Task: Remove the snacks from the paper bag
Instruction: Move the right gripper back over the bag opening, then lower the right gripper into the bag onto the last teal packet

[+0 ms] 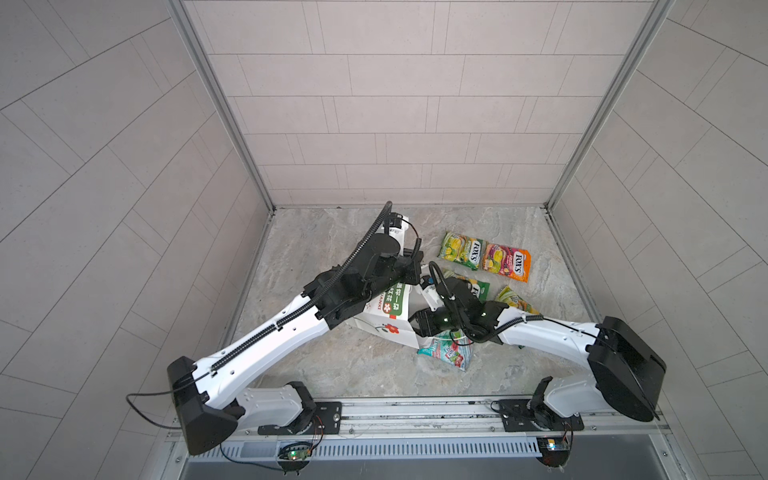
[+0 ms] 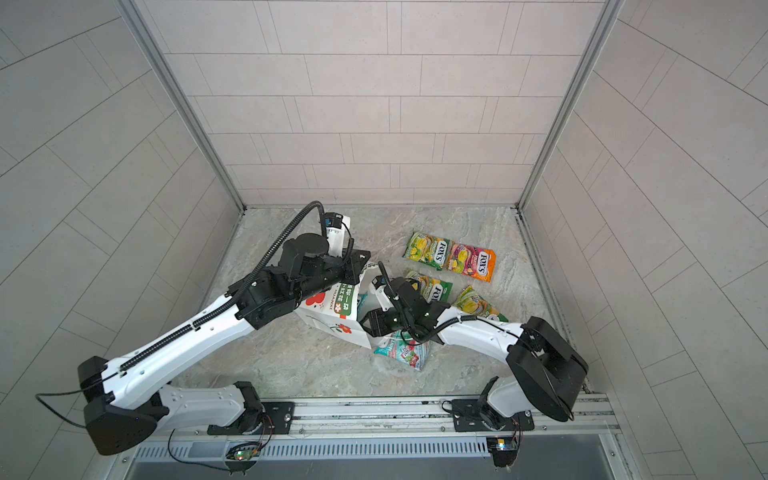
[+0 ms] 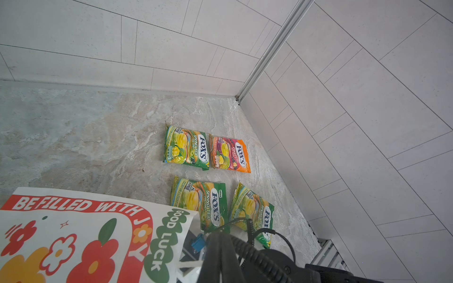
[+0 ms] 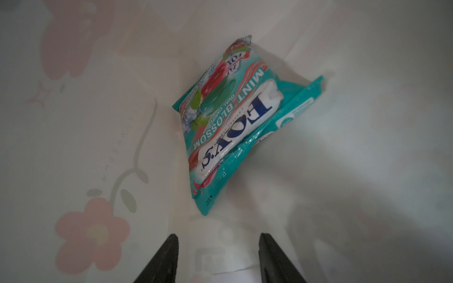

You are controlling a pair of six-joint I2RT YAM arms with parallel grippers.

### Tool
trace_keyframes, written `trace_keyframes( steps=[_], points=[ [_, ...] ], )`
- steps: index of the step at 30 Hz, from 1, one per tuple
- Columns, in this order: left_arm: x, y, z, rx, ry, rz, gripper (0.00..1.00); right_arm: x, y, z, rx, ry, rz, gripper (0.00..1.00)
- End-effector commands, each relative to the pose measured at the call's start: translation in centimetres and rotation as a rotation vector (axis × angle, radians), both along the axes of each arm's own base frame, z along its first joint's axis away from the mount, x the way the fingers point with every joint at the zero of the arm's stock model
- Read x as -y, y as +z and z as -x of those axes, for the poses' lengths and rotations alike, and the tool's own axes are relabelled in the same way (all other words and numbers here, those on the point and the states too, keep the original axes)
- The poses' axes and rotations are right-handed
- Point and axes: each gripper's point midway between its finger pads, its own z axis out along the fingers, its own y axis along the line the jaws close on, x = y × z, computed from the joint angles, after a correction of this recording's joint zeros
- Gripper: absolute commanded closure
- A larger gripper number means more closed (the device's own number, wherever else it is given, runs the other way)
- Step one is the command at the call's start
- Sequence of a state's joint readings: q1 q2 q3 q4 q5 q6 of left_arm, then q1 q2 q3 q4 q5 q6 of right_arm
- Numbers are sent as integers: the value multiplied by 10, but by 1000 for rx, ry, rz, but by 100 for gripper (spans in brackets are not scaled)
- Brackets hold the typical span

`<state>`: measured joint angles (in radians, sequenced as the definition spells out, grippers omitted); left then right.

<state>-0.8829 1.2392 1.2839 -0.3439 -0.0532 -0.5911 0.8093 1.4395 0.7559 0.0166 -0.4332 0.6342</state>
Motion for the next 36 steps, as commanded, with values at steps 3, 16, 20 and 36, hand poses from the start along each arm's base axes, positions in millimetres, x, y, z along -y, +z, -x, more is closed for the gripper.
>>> trace_keyframes(
  steps=[3,16,20,36],
  points=[
    [4,20,1,35,-19,66,100,-14,-5,-6,1,-45,4,44],
    [11,22,2,24,-36,95,100,-27,-16,-40,-79,-301,-48,39],
    [14,22,3,18,-48,104,100,-30,-14,-52,-74,-352,-66,39],
    [20,28,9,10,-96,129,100,-55,-22,-96,-62,-499,-178,39]
  ],
)
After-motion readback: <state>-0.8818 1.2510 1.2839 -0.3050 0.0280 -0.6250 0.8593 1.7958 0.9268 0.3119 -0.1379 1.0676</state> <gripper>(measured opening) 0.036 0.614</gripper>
